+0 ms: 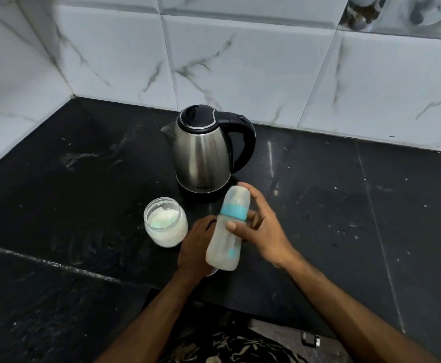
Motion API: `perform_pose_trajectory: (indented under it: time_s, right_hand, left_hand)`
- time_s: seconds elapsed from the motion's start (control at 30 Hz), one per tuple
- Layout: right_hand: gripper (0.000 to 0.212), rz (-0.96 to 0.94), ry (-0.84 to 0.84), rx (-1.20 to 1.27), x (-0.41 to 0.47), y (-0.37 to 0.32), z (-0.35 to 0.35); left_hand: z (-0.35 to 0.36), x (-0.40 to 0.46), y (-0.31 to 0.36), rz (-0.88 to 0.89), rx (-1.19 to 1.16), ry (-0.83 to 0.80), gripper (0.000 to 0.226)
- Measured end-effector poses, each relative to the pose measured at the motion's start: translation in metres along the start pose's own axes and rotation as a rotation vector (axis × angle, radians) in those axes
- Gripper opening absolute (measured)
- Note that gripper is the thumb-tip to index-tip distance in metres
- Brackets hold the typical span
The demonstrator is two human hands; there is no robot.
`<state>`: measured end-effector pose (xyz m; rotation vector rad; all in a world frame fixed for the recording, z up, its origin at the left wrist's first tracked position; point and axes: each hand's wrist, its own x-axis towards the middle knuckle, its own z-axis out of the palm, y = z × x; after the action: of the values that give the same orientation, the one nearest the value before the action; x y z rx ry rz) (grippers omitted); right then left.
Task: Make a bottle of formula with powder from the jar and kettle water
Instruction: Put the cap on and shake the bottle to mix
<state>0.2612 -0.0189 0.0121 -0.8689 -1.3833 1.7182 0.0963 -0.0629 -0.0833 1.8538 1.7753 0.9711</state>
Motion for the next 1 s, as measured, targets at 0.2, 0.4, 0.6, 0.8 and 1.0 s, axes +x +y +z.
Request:
perform_pose_trajectory:
  time_s: [0.2, 0.4, 0.6, 0.8, 1.0]
  right_hand:
    - [0.065, -0.119, 0.461, 0.369, 0.024, -0.014, -0.016]
    - [0.077, 0.026, 0.042, -0.011, -0.004, 0.001, 0.0]
    - [0.065, -0.111, 0.488, 0.364, 0.025, -0.012, -0.017]
    - [0.075, 0.018, 0.068, 0.01, 0.002, 0.005, -0.003]
    - [0.059, -0.099, 0.51, 0.363, 0.022, -0.008, -0.017]
  left_hand:
    - [0.013, 0.009, -0.007, 0.025, 0.245, 0.058, 0.032]
    - [0.009, 0.007, -0.008, 0.065, 0.112, -0.008, 0.046]
    - [0.015, 0.008, -0.009, 0.037, 0.279, 0.076, 0.032]
    - [0.009, 0.006, -0.003, 0.045, 0.159, 0.03, 0.044]
    - [0.016, 0.008, -0.011, 0.042, 0.277, 0.08, 0.036]
